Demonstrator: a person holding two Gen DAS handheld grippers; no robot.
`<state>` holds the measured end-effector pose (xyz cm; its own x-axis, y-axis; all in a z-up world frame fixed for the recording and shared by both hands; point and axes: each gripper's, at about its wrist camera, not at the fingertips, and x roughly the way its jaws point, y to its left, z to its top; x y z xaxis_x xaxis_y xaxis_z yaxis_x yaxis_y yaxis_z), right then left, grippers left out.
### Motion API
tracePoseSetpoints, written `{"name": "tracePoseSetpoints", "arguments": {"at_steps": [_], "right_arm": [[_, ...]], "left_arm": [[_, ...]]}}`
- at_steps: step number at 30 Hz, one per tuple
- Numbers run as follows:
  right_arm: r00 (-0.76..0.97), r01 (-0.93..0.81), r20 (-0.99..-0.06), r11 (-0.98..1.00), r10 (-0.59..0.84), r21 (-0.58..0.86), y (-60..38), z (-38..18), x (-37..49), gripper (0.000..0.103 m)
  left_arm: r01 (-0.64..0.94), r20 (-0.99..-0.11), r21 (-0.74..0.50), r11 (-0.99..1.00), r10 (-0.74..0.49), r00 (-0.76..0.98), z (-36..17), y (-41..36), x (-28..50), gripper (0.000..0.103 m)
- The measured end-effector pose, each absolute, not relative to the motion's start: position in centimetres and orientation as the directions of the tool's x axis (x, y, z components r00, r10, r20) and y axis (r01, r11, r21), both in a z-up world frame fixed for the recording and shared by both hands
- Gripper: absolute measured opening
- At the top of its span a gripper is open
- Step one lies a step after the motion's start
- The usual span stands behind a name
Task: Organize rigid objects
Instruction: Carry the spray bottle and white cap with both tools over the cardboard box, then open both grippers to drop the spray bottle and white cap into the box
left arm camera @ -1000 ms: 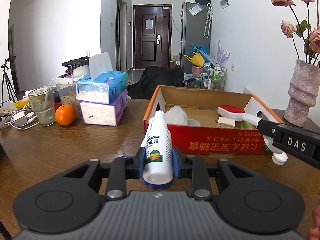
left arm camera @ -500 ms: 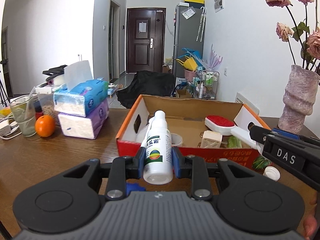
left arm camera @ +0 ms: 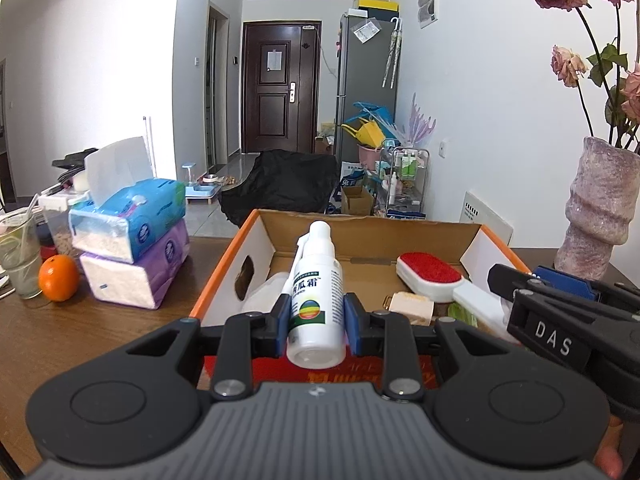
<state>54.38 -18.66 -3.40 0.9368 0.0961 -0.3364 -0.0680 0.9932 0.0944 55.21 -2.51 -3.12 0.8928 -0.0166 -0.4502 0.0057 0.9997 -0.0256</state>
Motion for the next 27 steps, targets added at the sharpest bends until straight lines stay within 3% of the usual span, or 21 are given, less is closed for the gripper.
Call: {"name": "tracePoseSetpoints", "arguments": {"at_steps": [27], "right_arm": [[0.933, -0.042, -0.352, 0.995, 0.072, 0.092, -19.6, -3.4, 61.4, 0.035]], "left_arm": [[-0.004, -0.465, -0.021, 1.000, -0.006, 0.885, -3.6, -3.8, 63.9, 0.028]]}}
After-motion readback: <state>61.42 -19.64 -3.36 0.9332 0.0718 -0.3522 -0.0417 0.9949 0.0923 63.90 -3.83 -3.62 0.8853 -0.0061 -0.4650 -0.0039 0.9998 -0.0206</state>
